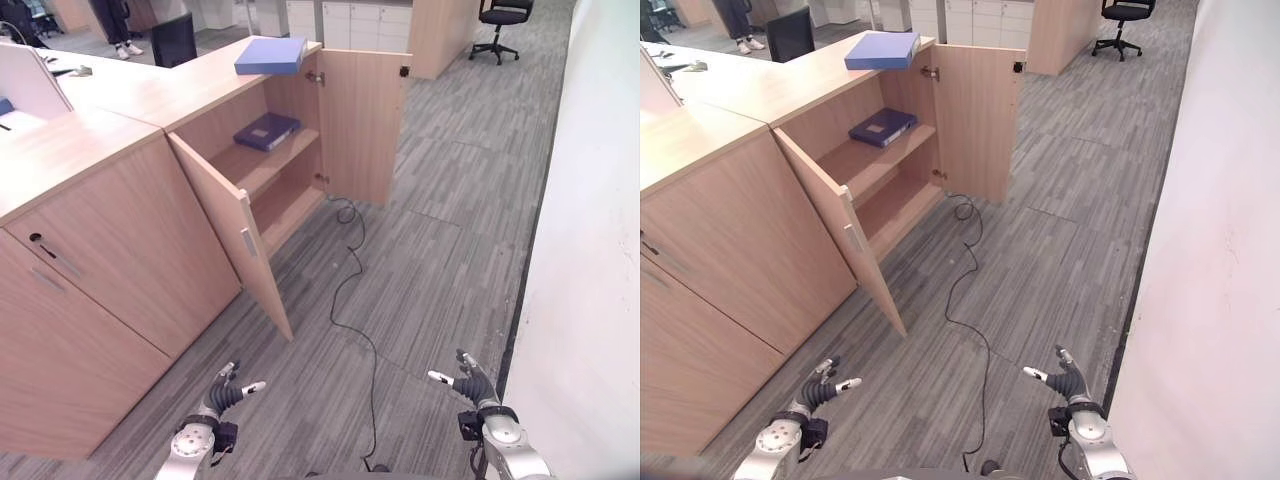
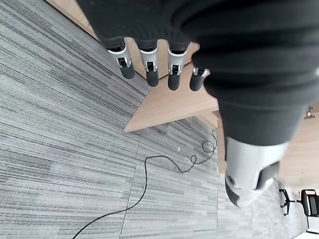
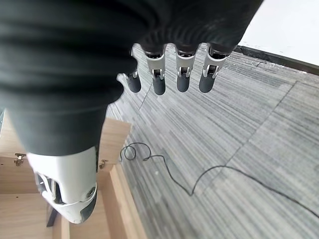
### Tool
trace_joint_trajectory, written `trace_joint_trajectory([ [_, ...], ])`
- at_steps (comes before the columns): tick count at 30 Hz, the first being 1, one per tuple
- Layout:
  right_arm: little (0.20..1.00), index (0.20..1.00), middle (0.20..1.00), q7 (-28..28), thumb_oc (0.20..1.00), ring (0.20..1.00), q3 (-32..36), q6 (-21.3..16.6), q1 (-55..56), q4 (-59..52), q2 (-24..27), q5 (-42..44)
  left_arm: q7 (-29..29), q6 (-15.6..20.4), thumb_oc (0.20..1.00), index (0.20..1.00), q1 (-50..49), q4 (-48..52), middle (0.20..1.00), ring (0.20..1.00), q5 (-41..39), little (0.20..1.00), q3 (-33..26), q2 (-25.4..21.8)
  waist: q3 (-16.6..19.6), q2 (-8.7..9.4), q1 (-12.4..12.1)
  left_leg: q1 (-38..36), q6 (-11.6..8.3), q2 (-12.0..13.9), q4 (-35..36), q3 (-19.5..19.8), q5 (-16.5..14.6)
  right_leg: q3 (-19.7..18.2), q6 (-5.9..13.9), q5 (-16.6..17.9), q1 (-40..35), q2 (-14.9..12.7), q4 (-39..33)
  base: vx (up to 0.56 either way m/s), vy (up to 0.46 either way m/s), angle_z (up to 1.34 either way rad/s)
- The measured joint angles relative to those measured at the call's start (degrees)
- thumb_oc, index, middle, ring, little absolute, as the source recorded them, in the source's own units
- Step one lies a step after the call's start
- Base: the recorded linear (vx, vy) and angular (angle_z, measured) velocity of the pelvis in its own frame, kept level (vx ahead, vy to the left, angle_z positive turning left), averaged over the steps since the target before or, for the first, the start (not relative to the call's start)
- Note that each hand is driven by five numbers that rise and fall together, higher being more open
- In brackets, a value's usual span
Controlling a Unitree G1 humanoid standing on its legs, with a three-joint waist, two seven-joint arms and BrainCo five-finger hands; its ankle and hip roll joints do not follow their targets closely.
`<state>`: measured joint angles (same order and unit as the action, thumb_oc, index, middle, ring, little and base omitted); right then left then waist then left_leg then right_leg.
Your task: Put the empty folder in the office cabinet
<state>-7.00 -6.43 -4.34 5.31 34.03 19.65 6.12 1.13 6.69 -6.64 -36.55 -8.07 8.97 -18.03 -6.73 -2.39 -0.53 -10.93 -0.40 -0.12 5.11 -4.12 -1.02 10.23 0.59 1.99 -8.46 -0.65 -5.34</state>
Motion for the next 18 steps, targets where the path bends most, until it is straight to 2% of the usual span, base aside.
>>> trace_joint_trajectory([
  [18, 1.0, 1.0, 1.0, 0.0, 1.0, 1.0, 0.01, -0.01, 0.0, -0.01, -0.02, 0.03, 0.0, 0.2, 1.0, 1.0, 0.06, -1.59, 1.0, 1.0, 1.79, 1.0, 0.01, -0.01, 0.07, -0.2, 0.03, 0.23, 0.0, 0.0, 0.02, 0.15, 0.0, 0.08, -0.01, -0.02, -0.18, 0.0, 0.0, 0.0, 0.0, 0.0],
])
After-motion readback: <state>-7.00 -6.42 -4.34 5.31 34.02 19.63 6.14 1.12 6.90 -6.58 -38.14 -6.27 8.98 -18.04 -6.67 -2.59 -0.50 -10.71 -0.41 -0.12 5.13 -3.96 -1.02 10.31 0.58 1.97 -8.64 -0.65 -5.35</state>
